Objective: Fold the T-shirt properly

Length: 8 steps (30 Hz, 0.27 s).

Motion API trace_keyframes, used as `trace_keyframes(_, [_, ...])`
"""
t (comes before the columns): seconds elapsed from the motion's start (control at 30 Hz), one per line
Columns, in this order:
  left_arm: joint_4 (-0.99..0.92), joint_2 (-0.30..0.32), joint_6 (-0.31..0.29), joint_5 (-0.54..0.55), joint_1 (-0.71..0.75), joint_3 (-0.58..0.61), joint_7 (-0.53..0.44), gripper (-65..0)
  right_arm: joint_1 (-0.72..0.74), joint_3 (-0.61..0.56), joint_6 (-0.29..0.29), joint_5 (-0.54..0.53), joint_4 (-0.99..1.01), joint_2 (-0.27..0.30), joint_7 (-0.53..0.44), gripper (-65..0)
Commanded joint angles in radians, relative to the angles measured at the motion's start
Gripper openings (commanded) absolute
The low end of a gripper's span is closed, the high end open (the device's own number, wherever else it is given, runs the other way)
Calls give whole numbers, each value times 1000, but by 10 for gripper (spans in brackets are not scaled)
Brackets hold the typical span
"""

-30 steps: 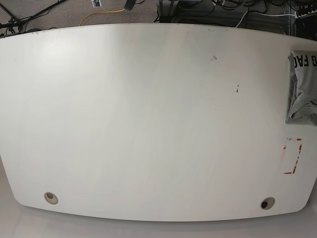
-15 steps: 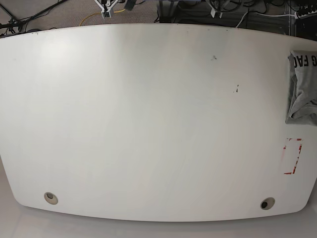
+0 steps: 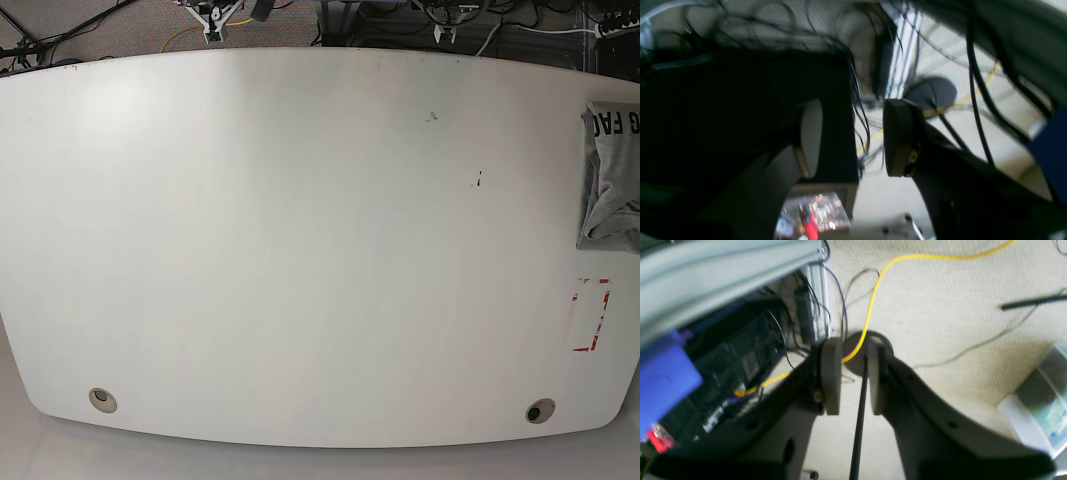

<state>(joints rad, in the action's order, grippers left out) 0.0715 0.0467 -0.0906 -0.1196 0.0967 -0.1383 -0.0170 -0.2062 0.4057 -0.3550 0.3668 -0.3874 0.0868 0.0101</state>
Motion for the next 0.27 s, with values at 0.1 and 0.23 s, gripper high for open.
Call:
trace_keyframes(0.1, [1, 6, 30, -2, -5, 1, -4, -382, 1, 0, -5, 4, 0, 8, 0, -514])
trace_keyframes(0.23, [1, 6, 30, -2, -5, 1, -4, -382, 1, 0, -5, 4, -2, 8, 0, -514])
